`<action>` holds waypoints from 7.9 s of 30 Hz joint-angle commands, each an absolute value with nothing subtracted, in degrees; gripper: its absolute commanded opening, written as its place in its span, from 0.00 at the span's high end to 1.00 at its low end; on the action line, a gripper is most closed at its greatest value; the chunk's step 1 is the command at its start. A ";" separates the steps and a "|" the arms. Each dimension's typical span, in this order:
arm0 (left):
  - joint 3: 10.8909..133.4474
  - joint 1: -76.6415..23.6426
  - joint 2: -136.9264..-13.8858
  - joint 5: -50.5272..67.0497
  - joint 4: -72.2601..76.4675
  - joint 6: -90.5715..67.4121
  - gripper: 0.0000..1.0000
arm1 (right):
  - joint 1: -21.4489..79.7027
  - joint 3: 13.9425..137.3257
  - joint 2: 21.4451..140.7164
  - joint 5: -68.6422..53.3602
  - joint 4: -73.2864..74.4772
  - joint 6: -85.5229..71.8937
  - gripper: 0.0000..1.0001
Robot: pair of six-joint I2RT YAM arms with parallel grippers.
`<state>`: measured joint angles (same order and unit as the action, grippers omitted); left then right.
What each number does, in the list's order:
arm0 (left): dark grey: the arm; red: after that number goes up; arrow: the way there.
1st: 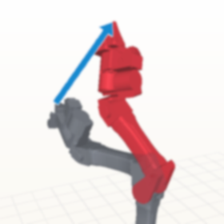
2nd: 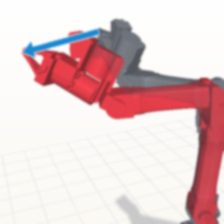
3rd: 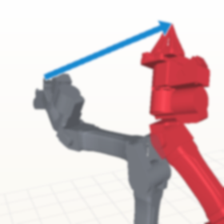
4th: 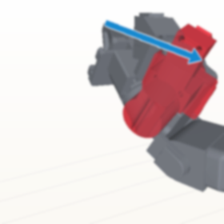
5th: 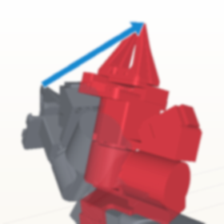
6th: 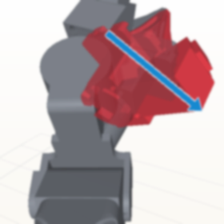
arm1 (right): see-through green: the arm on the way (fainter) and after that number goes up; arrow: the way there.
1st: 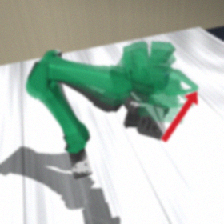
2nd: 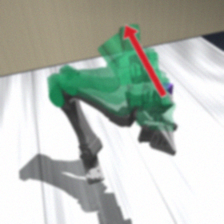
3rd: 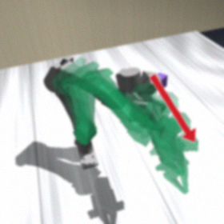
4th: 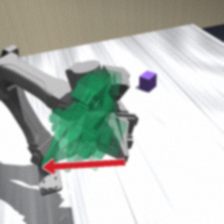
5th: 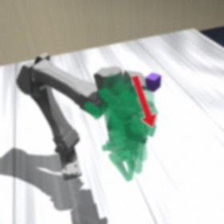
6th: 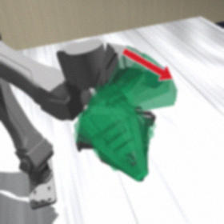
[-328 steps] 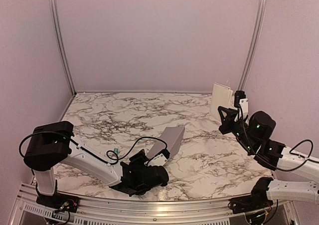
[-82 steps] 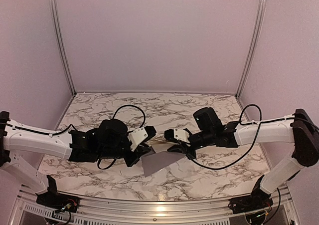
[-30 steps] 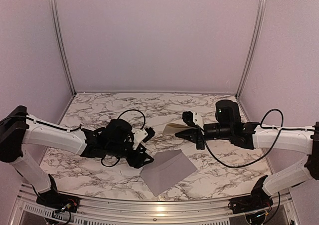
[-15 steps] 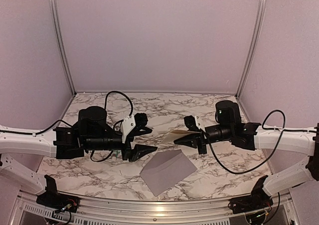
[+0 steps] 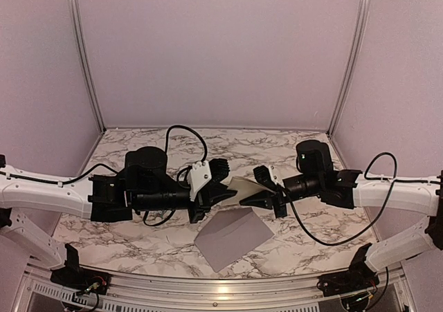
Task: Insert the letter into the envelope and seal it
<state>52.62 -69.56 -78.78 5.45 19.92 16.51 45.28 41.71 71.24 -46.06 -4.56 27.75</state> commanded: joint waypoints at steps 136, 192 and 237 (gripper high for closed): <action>44.64 -57.57 -90.13 3.17 20.78 -3.17 1.00 | 37.34 30.00 50.18 -33.33 -27.61 6.27 1.00; 55.68 -67.68 -74.88 16.24 -5.65 -7.19 1.00 | 48.08 52.16 75.79 -53.46 13.40 44.07 1.00; 58.18 -69.17 -79.31 3.39 -14.31 -7.79 1.00 | 64.31 64.83 91.35 -10.90 24.50 31.76 1.00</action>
